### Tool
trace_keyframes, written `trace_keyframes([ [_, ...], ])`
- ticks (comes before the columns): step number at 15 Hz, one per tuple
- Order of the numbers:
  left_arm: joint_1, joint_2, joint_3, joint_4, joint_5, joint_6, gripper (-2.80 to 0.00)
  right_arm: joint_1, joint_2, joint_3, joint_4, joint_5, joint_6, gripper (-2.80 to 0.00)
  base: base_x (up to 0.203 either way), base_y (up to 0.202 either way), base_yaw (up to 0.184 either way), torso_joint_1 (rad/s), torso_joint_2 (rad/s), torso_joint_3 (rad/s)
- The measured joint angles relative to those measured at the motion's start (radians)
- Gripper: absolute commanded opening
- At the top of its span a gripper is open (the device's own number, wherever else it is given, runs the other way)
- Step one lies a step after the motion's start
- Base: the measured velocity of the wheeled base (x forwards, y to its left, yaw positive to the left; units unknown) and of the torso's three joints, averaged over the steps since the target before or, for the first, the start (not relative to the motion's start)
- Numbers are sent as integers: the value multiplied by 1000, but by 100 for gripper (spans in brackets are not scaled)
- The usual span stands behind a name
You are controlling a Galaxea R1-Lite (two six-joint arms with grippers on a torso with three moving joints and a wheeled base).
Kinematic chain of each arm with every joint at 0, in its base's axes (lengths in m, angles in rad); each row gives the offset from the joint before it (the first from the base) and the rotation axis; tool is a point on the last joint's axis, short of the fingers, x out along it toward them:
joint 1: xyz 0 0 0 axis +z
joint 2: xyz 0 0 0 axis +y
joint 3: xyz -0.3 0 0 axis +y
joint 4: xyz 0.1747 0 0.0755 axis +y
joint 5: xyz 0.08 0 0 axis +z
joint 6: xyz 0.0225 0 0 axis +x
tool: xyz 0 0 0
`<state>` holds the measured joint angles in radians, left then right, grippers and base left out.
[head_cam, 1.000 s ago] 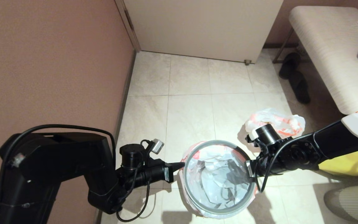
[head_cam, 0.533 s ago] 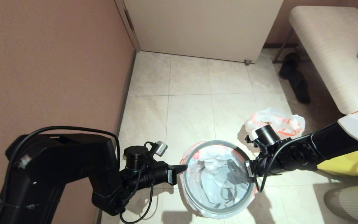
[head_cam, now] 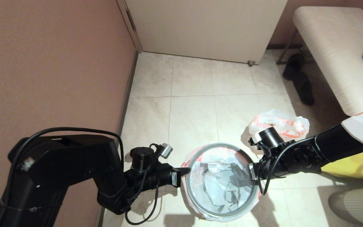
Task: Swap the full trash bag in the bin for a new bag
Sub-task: Place the trash can ring on the trash can
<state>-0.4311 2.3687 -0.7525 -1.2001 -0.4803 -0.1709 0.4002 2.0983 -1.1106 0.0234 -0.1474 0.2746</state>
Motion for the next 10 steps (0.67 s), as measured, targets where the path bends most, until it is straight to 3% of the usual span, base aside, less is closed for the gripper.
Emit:
trace_keyframes([
  [9, -1, 3, -22, 49, 24, 2, -280, 5, 13, 58, -159, 4, -6, -280, 0, 0, 0, 0, 0, 0],
  [10, -1, 3, -22, 48, 24, 2, -280, 3, 13, 62, -161, 1, -6, 0, 0, 0, 0, 0, 0, 0],
])
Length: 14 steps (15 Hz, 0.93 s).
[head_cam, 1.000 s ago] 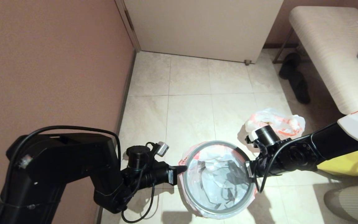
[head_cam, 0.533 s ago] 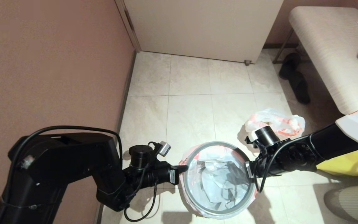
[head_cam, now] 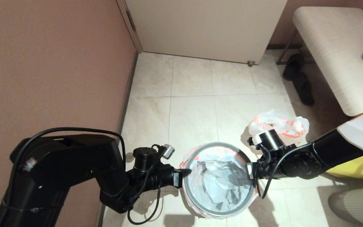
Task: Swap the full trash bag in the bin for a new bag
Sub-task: Place the trash can ring on the trash can
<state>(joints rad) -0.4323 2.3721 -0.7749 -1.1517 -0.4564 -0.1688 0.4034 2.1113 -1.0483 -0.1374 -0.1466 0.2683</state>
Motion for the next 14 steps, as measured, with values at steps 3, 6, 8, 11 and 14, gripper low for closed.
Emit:
trace_keyframes([
  [3, 1, 0, 0, -1, 2, 0, -280, -10, -1, 2, -4, -2, 0, 0, 0, 0, 0, 0, 0, 0],
  [6, 3, 0, 5, -9, 1, 5, -280, -9, -30, 16, 0, -1, 0, 0, 0, 0, 0, 0, 0, 0],
  [8, 2, 1, 12, -34, -2, 18, -280, -9, -74, 49, 0, 1, 0, 0, 0, 0, 0, 0, 0, 0],
  [11, 2, 5, 24, -93, -8, 15, -280, -16, -147, 103, -1, 43, 3, 0, 0, 0, 0, 0, 0, 0],
  [14, 0, 9, 29, -108, -10, 14, -280, -46, -190, 131, -2, 125, 3, 0, 0, 0, 0, 0, 0, 0],
])
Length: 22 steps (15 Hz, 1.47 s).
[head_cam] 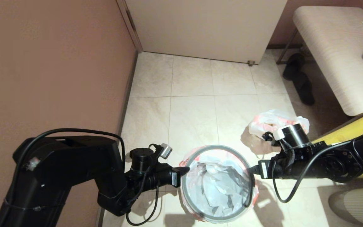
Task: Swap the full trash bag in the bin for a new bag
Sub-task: Place the trash can ring on the trash can
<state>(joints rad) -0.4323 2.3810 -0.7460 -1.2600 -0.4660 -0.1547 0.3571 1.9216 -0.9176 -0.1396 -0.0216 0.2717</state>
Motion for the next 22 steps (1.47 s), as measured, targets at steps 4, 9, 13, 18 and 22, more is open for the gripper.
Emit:
trace_keyframes([
  [4, 0, 3, 2, -4, -1, 0, -280, -25, -21, 0, -6, 113, 12, -280, 0, 0, 0, 0, 0, 0],
  [9, -3, 8, 4, -16, -1, 1, -280, -51, -2, 4, 62, 370, 93, -280, 0, 0, 0, 0, 0, 0],
  [13, -3, 14, 4, -41, -1, -1, -280, -63, 140, -9, 47, 267, 36, -280, 0, 0, 0, 0, 0, 0],
  [18, -3, 18, 4, -41, 0, 0, -280, -76, 286, -72, -21, 272, 10, -280, 0, 0, 0, 0, 0, 0],
  [22, -3, 19, 4, -41, 0, 0, -280, -76, 312, -97, -33, 269, 10, -280, 0, 0, 0, 0, 0, 0],
])
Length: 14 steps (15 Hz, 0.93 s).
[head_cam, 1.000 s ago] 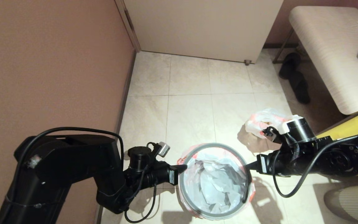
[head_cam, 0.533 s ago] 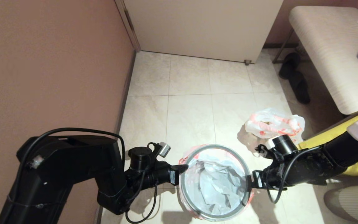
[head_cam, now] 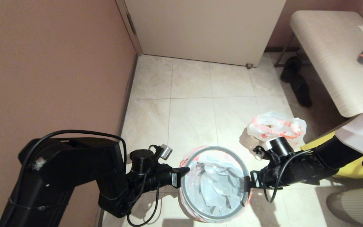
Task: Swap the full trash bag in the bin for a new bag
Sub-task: Place the trash can ring on the trash can
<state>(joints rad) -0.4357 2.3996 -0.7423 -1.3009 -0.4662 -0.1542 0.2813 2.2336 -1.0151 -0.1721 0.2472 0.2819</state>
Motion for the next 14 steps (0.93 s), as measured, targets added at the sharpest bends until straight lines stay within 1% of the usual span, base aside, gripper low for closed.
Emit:
trace_keyframes([
  [5, 0, 1, 0, -1, 1, 0, -280, 7, 3, -13, -4, -11, 2, -280, 0, 0, 0, 0, 0, 0],
  [8, 3, 1, -1, -10, 0, -1, -280, 9, -36, -14, -4, -19, 2, -280, 0, 0, 0, 0, 0, 0],
  [11, 10, -7, 6, -31, -2, -8, -280, 8, -125, 9, 24, -31, 1, -280, 0, 0, 0, 0, 0, 0],
  [14, 11, -88, 41, -33, 0, -13, -280, 23, -259, 41, 91, -57, 17, -280, 0, 0, 0, 0, 0, 0],
])
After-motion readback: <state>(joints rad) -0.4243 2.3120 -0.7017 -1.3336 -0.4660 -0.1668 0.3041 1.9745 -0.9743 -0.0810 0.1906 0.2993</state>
